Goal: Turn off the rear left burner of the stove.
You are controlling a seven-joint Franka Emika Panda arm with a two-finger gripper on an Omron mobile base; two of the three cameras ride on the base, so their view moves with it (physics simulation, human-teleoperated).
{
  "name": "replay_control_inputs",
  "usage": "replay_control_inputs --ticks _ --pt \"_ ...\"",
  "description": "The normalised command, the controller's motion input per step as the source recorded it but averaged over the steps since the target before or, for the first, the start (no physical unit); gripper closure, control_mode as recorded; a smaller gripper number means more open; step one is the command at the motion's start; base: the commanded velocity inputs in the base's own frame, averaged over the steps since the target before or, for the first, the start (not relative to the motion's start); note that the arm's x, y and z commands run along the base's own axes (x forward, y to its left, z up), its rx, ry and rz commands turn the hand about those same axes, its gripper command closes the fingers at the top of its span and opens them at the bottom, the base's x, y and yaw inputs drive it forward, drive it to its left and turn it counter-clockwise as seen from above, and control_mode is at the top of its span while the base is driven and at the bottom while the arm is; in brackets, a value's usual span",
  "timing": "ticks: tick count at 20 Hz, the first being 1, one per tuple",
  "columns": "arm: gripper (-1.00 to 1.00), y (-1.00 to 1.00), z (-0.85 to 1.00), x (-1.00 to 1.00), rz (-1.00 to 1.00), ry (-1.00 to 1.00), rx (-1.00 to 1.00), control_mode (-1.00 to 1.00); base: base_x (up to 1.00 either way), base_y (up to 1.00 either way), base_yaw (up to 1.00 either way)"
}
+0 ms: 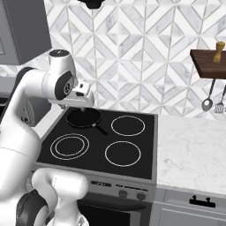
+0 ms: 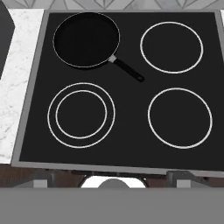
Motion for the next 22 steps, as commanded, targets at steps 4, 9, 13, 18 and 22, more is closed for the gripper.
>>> replay_control_inputs --ticks 4,9,13,18,22 --pt "-1.0 0.0 0.0 0.0 0.0 0.0 0.0 1.0 -0.21 -0.45 0.0" --pt "-1.0 0.0 0.0 0.0 0.0 0.0 0.0 1.0 -0.05 -0.56 0.0" --pt "-1.0 0.0 0.0 0.0 0.0 0.0 0.0 1.0 0.0 -0.48 0.0" --pt "-1.0 0.0 0.0 0.0 0.0 0.0 0.0 -1.0 0.0 -0.21 0.0" --pt "-1.0 0.0 0.0 0.0 0.0 0.0 0.0 -1.0 0.0 0.0 0.0"
